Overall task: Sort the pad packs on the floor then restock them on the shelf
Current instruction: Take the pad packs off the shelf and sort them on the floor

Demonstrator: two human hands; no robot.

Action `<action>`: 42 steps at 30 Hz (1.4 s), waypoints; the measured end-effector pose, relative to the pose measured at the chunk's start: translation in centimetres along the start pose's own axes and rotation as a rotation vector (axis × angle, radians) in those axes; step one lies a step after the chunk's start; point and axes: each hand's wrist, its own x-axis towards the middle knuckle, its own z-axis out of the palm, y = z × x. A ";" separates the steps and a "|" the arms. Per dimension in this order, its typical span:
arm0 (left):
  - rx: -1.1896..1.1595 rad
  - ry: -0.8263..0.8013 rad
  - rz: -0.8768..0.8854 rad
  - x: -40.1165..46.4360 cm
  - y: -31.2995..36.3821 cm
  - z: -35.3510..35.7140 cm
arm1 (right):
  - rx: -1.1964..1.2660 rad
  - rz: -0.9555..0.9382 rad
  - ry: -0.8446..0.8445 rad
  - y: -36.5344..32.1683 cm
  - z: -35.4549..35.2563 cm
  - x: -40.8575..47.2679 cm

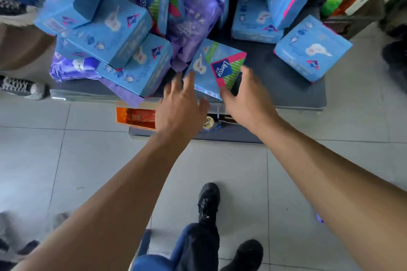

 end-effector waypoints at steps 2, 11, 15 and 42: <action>-0.035 -0.020 0.007 1.5 -0.8 0.9 | 0.066 0.074 0.031 0.0 0.8 1.3; -0.453 0.060 -0.091 1.6 1.1 0.8 | 0.350 0.133 0.204 0.6 0.1 1.3; -0.737 0.053 -0.145 -0.5 3.7 0.4 | 0.624 0.168 0.273 2.1 -3.2 -0.4; -0.652 -0.993 0.231 -25.0 35.3 20.1 | 1.026 0.754 0.784 34.5 -19.8 -37.4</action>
